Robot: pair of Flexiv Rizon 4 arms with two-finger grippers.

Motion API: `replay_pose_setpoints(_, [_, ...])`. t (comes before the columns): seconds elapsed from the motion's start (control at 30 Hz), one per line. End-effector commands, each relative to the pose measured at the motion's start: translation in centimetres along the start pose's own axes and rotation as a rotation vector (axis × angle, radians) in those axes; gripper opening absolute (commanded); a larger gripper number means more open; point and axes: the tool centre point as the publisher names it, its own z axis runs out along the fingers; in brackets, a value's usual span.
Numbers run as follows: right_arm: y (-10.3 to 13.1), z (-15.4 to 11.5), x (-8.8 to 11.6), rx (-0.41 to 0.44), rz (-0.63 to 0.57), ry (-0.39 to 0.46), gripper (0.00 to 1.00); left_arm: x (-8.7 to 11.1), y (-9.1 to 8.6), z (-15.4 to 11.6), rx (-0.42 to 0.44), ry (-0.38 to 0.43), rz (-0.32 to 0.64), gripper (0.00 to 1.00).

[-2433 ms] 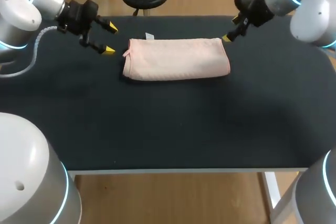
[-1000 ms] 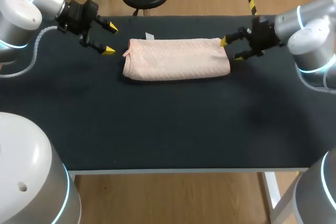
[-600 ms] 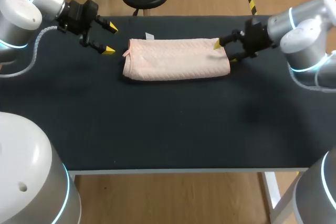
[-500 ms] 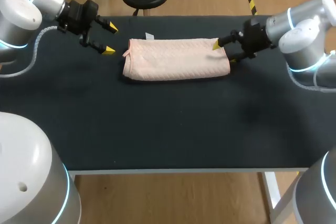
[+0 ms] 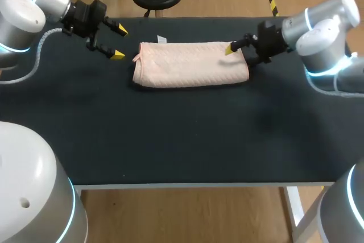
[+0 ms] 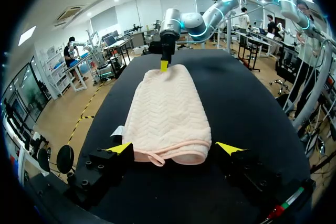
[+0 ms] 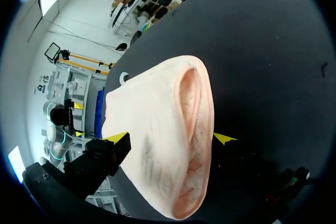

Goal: Fold the towel

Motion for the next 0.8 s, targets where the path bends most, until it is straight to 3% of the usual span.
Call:
replay_pose_setpoints(0.03, [-0.1, 1.8, -0.3, 0.003, -0.002, 0.006, 0.96, 0.1, 0.0, 0.0, 0.001, -0.003, 0.001, 1.0])
replay_pose_setpoints(0.07, [-0.1, 1.9, -0.1, 0.002, -0.006, 0.007, 0.52, 0.1, 0.0, 0.0, 0.001, -0.003, 0.001, 1.0])
replay_pose_setpoints(0.2, [0.0, 1.9, 0.2, -0.004, -0.017, -0.004, 0.0, 0.1, 0.0, 0.0, 0.001, -0.003, 0.001, 1.0])
replay_pose_setpoints(0.53, [1.3, 0.8, 1.5, -0.076, -0.067, -0.118, 0.0, 0.1, 0.0, 0.0, 0.001, -0.003, 0.001, 1.0])
replay_pose_setpoints(0.8, [3.0, 1.6, 6.3, -0.12, -0.132, -0.156, 0.0, 0.1, 0.0, 0.0, 0.001, -0.003, 0.001, 1.0])
